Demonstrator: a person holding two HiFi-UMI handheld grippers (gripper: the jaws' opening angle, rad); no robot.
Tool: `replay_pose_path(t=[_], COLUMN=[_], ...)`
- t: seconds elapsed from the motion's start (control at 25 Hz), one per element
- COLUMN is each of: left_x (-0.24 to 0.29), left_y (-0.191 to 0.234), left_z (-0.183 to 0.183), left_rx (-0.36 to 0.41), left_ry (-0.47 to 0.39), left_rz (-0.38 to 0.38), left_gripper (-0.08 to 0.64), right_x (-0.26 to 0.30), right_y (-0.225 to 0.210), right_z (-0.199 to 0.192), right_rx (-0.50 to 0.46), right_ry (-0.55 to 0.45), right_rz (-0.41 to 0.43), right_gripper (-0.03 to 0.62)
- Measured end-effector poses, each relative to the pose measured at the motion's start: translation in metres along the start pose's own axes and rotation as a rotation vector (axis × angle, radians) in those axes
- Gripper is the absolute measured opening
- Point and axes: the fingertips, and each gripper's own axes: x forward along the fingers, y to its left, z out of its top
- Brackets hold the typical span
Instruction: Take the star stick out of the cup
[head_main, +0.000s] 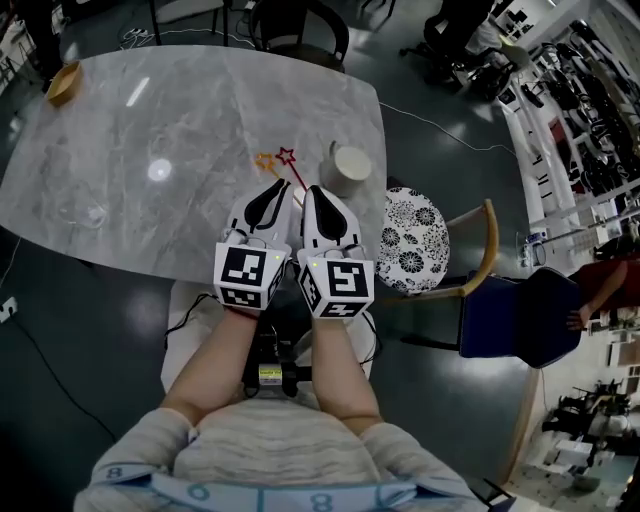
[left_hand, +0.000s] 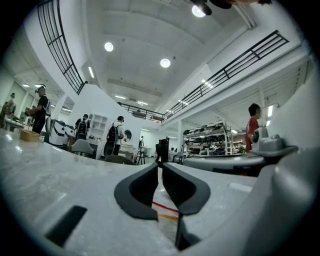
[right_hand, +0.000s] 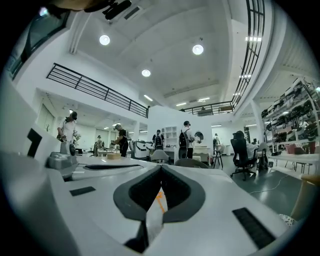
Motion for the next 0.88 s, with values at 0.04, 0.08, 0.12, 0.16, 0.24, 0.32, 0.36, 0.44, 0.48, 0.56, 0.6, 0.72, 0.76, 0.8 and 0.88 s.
replay_pose_path(t=[0.04, 0.08, 0.12, 0.16, 0.24, 0.32, 0.36, 0.44, 0.48, 0.56, 0.6, 0.72, 0.76, 0.8, 0.88], left_x=[0.0001, 0.0004, 0.0006, 0.0009, 0.0011, 0.001, 0.0008, 0.0005, 0.0004, 0.0002, 0.0002, 0.0004, 0.0007, 0.001, 0.002], left_y=[0.0003, 0.0008, 0.0014, 0.0019, 0.002, 0.0012, 0.0008, 0.0002, 0.0003, 0.0009, 0.0011, 0.0019, 0.0026, 0.0035, 0.0054], left_z=[-0.0006, -0.0013, -0.0019, -0.0023, -0.003, -0.0028, -0.0025, -0.0018, -0.0015, -0.0016, -0.0019, -0.0033, -0.0035, -0.0038, -0.005], left_rx=[0.0, 0.0, 0.0, 0.0, -0.002, -0.004, -0.005, -0.006, -0.006, -0.006, -0.007, -0.009, -0.009, -0.009, -0.008], left_ry=[-0.001, -0.001, -0.001, -0.002, -0.003, -0.002, -0.001, 0.0, 0.0, -0.001, -0.001, 0.0, 0.0, -0.001, -0.002], left_rz=[-0.001, -0.001, -0.001, -0.001, -0.001, -0.001, -0.001, -0.002, -0.002, -0.002, -0.001, -0.001, -0.001, 0.0, 0.0], left_gripper=[0.037, 0.037, 0.037, 0.037, 0.037, 0.037, 0.037, 0.037, 0.037, 0.037, 0.037, 0.037, 0.037, 0.037, 0.037], right_x=[0.0006, 0.0012, 0.0016, 0.0021, 0.0024, 0.0019, 0.0018, 0.002, 0.0024, 0.0032, 0.0035, 0.0047, 0.0054, 0.0062, 0.0077], right_y=[-0.0006, -0.0011, -0.0017, -0.0023, -0.0032, -0.0038, -0.0037, -0.0022, -0.0014, -0.0001, 0.0003, 0.0011, 0.0014, 0.0016, 0.0013], right_z=[-0.0013, -0.002, -0.0024, -0.0027, -0.0034, -0.0033, -0.003, -0.0025, -0.0026, -0.0033, -0.0038, -0.0052, -0.0055, -0.0058, -0.0067], right_rx=[0.007, 0.014, 0.019, 0.022, 0.021, 0.017, 0.014, 0.008, 0.006, 0.002, 0.0, -0.007, -0.01, -0.012, -0.016], right_ry=[0.004, 0.005, 0.004, 0.003, 0.002, 0.003, 0.003, 0.006, 0.007, 0.009, 0.01, 0.014, 0.015, 0.015, 0.014], right_rz=[-0.001, -0.001, -0.002, -0.002, -0.003, -0.004, -0.004, -0.002, -0.001, 0.001, 0.001, 0.003, 0.003, 0.003, -0.001], right_gripper=[0.009, 0.009, 0.009, 0.009, 0.009, 0.009, 0.009, 0.009, 0.009, 0.009, 0.009, 0.009, 0.009, 0.009, 0.009])
